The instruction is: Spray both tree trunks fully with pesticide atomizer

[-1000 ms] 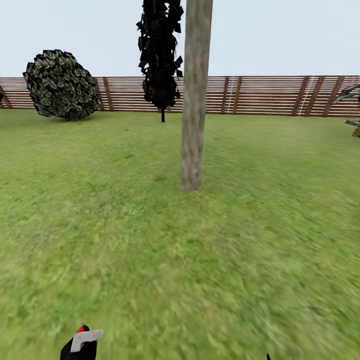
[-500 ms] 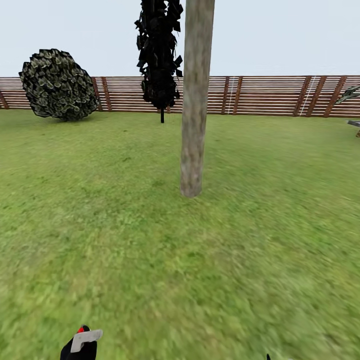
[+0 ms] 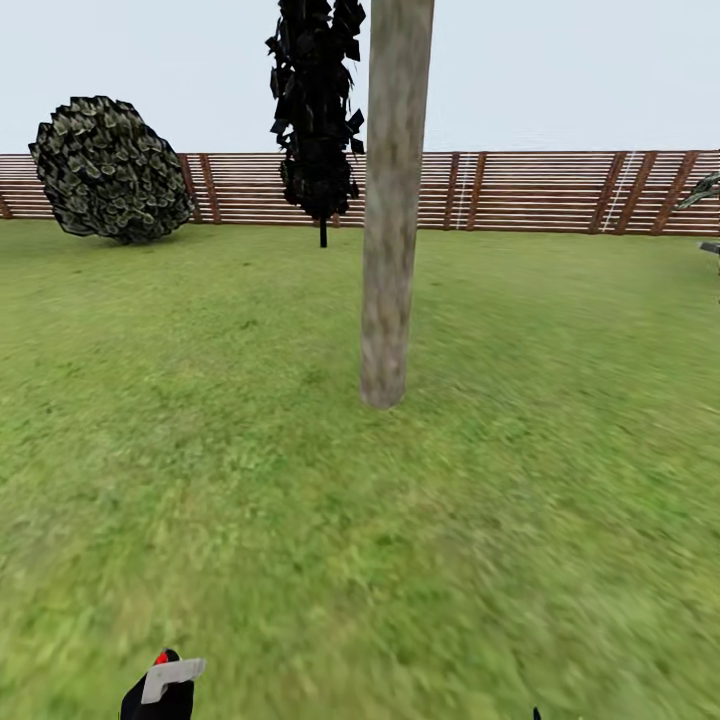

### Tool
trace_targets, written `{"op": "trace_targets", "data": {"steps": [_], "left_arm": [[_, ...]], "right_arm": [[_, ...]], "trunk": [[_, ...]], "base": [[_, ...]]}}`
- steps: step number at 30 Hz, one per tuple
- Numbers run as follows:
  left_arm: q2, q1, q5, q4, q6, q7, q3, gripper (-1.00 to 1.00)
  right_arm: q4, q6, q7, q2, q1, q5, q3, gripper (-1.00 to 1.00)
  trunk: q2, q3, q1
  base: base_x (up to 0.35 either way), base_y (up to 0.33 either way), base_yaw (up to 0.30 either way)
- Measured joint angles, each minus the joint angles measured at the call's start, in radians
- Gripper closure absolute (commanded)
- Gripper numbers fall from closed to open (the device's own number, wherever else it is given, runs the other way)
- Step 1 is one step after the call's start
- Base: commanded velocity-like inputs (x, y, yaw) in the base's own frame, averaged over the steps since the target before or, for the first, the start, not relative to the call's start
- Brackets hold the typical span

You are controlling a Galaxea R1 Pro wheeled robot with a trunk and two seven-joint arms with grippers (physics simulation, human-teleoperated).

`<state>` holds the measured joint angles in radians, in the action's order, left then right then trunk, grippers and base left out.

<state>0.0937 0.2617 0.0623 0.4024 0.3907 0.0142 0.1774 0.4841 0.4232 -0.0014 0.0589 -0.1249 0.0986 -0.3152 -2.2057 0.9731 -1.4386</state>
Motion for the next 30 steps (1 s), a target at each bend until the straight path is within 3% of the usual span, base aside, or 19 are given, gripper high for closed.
{"op": "trace_targets", "data": {"steps": [7, 30], "left_arm": [[-0.001, 0.000, 0.000, 0.002, 0.000, 0.000, 0.000, 1.00], [-0.001, 0.000, 0.001, -0.003, 0.000, 0.000, -0.001, 1.00]], "right_arm": [[0.000, 0.000, 0.000, 0.000, 0.000, 0.000, 0.000, -1.00], [0.000, 0.000, 0.000, -0.002, 0.000, -0.001, -0.001, -1.00]], "trunk": [[0.000, 0.000, 0.000], [0.000, 0.000, 0.000]], "base": [[0.338, 0.000, -0.161], [0.338, 0.000, -0.005]]}}
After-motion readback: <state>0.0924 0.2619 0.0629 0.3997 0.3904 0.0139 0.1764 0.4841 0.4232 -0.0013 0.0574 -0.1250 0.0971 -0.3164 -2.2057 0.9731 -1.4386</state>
